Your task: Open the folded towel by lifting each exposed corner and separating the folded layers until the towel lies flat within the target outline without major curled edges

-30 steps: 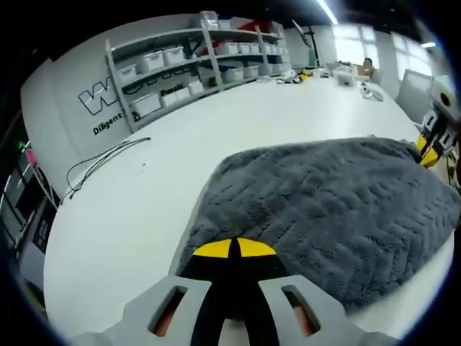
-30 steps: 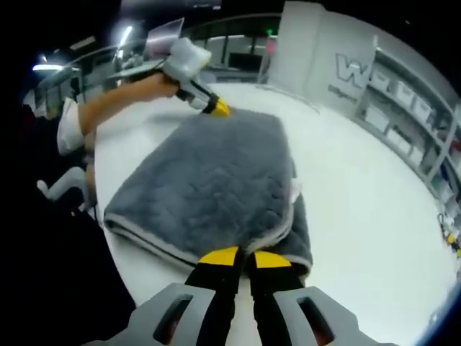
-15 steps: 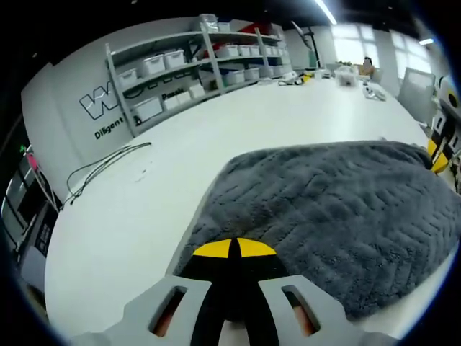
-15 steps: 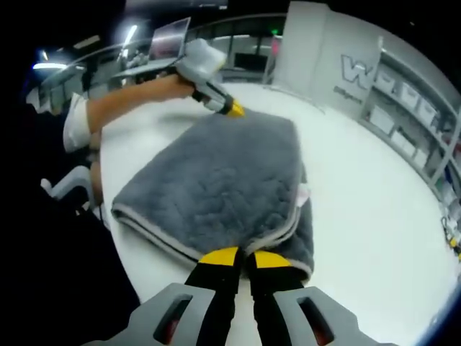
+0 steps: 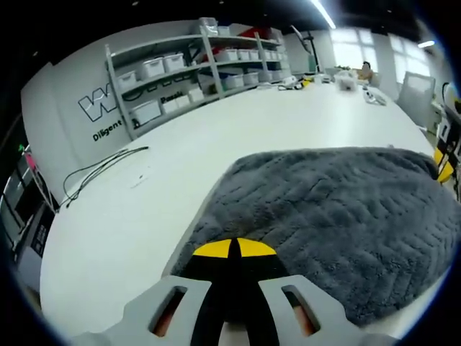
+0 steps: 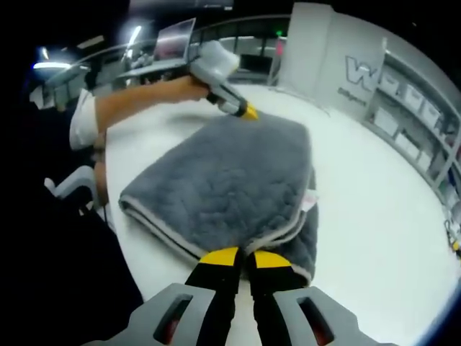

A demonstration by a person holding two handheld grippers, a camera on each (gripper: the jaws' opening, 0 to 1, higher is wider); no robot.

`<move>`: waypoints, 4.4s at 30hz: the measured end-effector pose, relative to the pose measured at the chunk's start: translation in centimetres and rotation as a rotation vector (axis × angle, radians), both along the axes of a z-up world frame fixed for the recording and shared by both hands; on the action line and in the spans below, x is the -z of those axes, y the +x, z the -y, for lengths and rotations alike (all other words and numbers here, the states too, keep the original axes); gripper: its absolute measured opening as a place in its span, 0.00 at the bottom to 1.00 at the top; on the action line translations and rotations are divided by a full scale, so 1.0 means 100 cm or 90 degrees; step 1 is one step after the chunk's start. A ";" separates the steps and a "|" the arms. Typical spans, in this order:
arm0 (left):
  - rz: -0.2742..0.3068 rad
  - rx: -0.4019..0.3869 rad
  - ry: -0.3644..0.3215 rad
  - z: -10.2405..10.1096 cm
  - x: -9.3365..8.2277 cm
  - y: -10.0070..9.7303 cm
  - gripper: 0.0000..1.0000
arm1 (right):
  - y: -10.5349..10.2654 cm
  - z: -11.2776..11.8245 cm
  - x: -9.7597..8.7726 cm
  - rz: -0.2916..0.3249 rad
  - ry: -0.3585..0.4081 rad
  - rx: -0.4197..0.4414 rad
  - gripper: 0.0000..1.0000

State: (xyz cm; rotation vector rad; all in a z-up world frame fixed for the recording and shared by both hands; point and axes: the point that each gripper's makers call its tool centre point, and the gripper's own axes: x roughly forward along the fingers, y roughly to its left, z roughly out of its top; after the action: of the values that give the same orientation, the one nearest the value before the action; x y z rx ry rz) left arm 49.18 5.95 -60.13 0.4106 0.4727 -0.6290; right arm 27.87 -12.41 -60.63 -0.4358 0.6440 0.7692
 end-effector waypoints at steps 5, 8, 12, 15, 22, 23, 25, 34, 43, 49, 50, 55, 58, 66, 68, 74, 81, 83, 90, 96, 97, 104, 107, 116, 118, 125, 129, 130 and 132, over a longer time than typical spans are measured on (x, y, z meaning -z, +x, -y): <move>-0.006 0.004 -0.015 0.004 0.000 0.005 0.01 | 0.002 -0.001 -0.001 0.001 0.000 -0.004 0.02; -0.002 0.003 -0.012 0.006 0.001 0.007 0.01 | 0.005 -0.001 -0.002 0.000 0.003 -0.005 0.02; 0.003 0.003 -0.008 0.008 0.000 0.011 0.01 | 0.011 0.000 -0.003 -0.002 0.008 -0.006 0.02; 0.005 0.005 -0.009 0.011 0.000 0.016 0.01 | 0.013 -0.001 -0.005 -0.003 0.011 -0.010 0.02; 0.032 0.011 0.021 0.017 -0.001 0.023 0.01 | 0.015 -0.002 -0.008 0.012 0.015 -0.054 0.04; 0.034 0.012 0.023 0.016 -0.001 0.025 0.01 | 0.016 -0.002 -0.009 0.017 0.020 -0.062 0.05; 0.035 0.011 0.018 0.016 -0.002 0.028 0.01 | 0.015 -0.001 -0.011 0.011 0.029 -0.065 0.07; 0.042 -0.008 -0.027 0.016 -0.004 0.039 0.01 | 0.010 0.003 -0.017 -0.005 0.066 -0.074 0.14; 0.010 -0.046 -0.130 0.008 -0.016 0.047 0.08 | 0.017 0.025 -0.034 0.015 0.095 -0.067 0.15; 0.003 -0.048 -0.174 0.009 -0.030 0.035 0.27 | 0.020 0.040 -0.037 0.038 0.094 -0.042 0.17; 0.005 -0.044 -0.176 0.010 -0.033 0.030 0.28 | 0.021 0.041 -0.037 0.040 0.091 -0.043 0.17; 0.019 -0.043 -0.221 0.004 -0.052 0.017 0.31 | 0.025 0.041 -0.032 0.051 0.076 -0.057 0.17; 0.014 -0.046 -0.217 0.007 -0.054 -0.006 0.32 | 0.028 0.040 -0.033 0.069 0.068 -0.061 0.17; -0.003 -0.019 -0.222 0.007 -0.056 -0.044 0.36 | 0.032 0.041 -0.035 0.086 0.058 -0.061 0.17; -0.028 -0.010 -0.238 0.009 -0.052 -0.052 0.39 | 0.034 0.042 -0.033 0.090 0.050 -0.063 0.18; -0.028 -0.017 -0.242 0.007 -0.048 -0.072 0.50 | 0.036 0.043 -0.027 0.082 0.049 -0.065 0.19; -0.060 -0.034 -0.238 0.006 -0.029 -0.093 0.54 | 0.032 0.041 -0.021 0.085 0.046 -0.065 0.19; -0.070 -0.029 -0.230 0.008 -0.023 -0.097 0.54 | 0.031 0.041 -0.019 0.083 0.046 -0.062 0.19; -0.099 -0.026 -0.243 0.013 -0.014 -0.106 0.51 | 0.033 0.040 -0.014 0.083 0.047 -0.059 0.19; -0.118 -0.023 -0.263 0.018 -0.009 -0.115 0.45 | 0.030 0.037 -0.013 0.084 0.050 -0.063 0.18; -0.122 -0.024 -0.268 0.019 -0.008 -0.117 0.44 | 0.029 0.036 -0.013 0.085 0.050 -0.069 0.16; -0.133 -0.018 -0.273 0.029 -0.003 -0.127 0.39 | 0.023 0.030 -0.010 0.078 0.059 -0.083 0.10; -0.136 -0.013 -0.276 0.029 -0.003 -0.124 0.37 | 0.022 0.031 -0.006 0.072 0.054 -0.078 0.10; -0.138 0.001 -0.271 0.034 0.000 -0.133 0.28 | 0.018 0.031 0.000 0.043 0.081 -0.065 0.06; -0.139 0.001 -0.265 0.032 0.001 -0.126 0.27 | 0.017 0.030 0.001 0.039 0.082 -0.066 0.05; -0.126 0.001 -0.243 0.030 -0.001 -0.121 0.21 | 0.020 0.034 -0.001 0.023 0.091 -0.061 0.03; -0.131 -0.003 -0.251 0.028 -0.002 -0.119 0.17 | 0.019 0.034 -0.002 0.016 0.094 -0.063 0.02; -0.129 -0.003 -0.248 0.028 -0.002 -0.119 0.16 | 0.018 0.034 -0.002 0.015 0.094 -0.065 0.02; -0.123 0.000 -0.235 0.029 -0.003 -0.119 0.14 | 0.018 0.033 -0.002 0.013 0.094 -0.068 0.02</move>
State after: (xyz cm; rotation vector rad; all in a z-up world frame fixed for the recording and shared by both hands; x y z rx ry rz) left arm 37.29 3.10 -59.82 0.0000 0.5268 -0.7431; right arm 29.65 -15.75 -60.41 -0.3448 0.5445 0.9069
